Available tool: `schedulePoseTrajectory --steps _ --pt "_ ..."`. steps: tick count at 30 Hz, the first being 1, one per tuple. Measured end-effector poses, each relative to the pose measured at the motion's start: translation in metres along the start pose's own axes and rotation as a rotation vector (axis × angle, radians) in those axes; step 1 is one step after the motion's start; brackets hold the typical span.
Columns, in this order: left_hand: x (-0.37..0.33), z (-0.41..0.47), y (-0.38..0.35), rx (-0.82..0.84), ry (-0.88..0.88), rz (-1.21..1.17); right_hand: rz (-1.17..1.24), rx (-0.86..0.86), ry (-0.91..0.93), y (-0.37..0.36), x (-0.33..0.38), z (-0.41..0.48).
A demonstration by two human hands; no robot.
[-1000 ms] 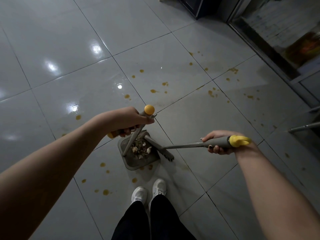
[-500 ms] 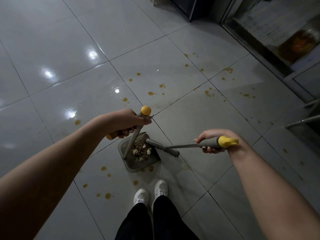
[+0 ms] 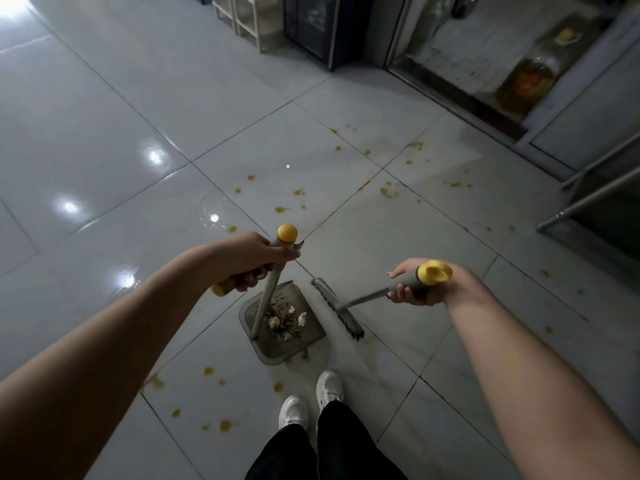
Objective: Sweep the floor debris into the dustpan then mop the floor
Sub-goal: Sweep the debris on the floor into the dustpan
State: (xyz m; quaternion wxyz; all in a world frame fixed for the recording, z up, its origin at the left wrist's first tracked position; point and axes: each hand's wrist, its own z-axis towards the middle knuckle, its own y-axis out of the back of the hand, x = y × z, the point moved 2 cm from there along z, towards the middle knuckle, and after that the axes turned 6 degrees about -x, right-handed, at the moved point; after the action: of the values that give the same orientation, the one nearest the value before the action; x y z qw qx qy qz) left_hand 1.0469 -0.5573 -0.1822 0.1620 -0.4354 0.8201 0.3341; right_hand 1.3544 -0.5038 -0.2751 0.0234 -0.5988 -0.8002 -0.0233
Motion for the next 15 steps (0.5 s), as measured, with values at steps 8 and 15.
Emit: schedulePoseTrajectory --steps 8,15 --pt "-0.048 -0.047 -0.002 0.062 -0.127 0.094 0.355 0.092 0.268 0.040 -0.053 -0.046" --pt "-0.102 -0.085 -0.026 0.151 -0.241 0.187 0.506 0.057 0.470 0.057 -0.121 -0.120"
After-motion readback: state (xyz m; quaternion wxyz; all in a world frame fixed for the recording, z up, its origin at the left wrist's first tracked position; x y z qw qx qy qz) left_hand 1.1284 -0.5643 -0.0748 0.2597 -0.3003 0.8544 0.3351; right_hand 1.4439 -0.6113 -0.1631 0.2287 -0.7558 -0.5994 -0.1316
